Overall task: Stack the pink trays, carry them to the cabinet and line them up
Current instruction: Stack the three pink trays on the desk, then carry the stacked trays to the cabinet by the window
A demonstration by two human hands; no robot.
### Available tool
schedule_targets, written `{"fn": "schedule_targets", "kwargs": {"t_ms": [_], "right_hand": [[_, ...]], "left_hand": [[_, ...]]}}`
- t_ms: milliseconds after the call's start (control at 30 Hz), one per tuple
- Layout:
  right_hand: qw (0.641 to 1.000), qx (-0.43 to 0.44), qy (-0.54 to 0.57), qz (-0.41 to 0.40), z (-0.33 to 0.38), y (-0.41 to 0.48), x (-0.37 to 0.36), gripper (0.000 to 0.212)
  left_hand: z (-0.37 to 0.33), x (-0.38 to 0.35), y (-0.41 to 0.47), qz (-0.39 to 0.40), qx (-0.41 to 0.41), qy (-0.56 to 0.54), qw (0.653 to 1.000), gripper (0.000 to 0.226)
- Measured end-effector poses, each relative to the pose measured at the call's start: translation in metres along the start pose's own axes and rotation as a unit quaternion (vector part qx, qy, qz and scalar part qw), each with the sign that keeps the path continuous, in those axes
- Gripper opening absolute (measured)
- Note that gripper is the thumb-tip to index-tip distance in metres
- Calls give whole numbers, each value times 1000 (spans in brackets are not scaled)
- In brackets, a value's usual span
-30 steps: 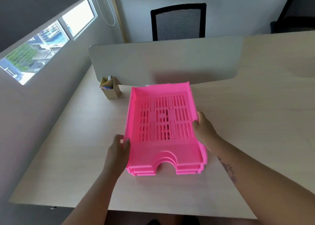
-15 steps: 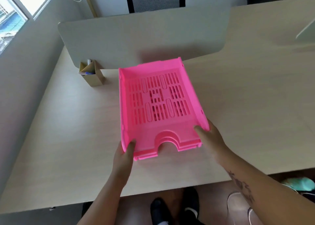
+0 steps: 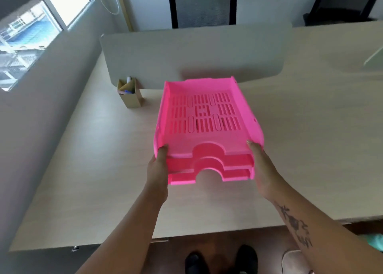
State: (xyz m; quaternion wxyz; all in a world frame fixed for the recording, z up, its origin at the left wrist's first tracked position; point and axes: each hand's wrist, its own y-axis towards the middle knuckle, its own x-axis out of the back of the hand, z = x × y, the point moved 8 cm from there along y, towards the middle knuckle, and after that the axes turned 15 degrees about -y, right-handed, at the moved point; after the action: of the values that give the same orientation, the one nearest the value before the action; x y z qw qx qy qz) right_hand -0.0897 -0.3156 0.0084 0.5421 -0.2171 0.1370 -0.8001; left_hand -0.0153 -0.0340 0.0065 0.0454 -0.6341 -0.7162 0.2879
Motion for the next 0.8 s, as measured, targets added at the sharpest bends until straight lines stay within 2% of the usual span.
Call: {"fn": "schedule_targets", "kwargs": {"t_ms": [100, 267, 467, 633, 733, 800], "right_hand": [[999, 24, 28, 8, 30, -4, -6, 48], [996, 72, 22, 53, 82, 0, -20, 49], [976, 143, -19, 163, 135, 9, -62, 48], [932, 166, -64, 316, 142, -31, -128, 59], [898, 172, -84, 397, 132, -80, -172, 60], [864, 177, -106, 458, 117, -126, -201, 60]], "left_hand": [[-25, -7, -5, -8, 2, -35, 999, 46], [-68, -2, -18, -33, -43, -68, 996, 50], [-98, 34, -63, -154, -122, -127, 972, 48], [-84, 93, -152, -281, -190, -184, 922, 44], [-63, 134, -229, -366, -213, -232, 876, 46], [-47, 160, -288, -417, -233, -255, 840, 38]]}}
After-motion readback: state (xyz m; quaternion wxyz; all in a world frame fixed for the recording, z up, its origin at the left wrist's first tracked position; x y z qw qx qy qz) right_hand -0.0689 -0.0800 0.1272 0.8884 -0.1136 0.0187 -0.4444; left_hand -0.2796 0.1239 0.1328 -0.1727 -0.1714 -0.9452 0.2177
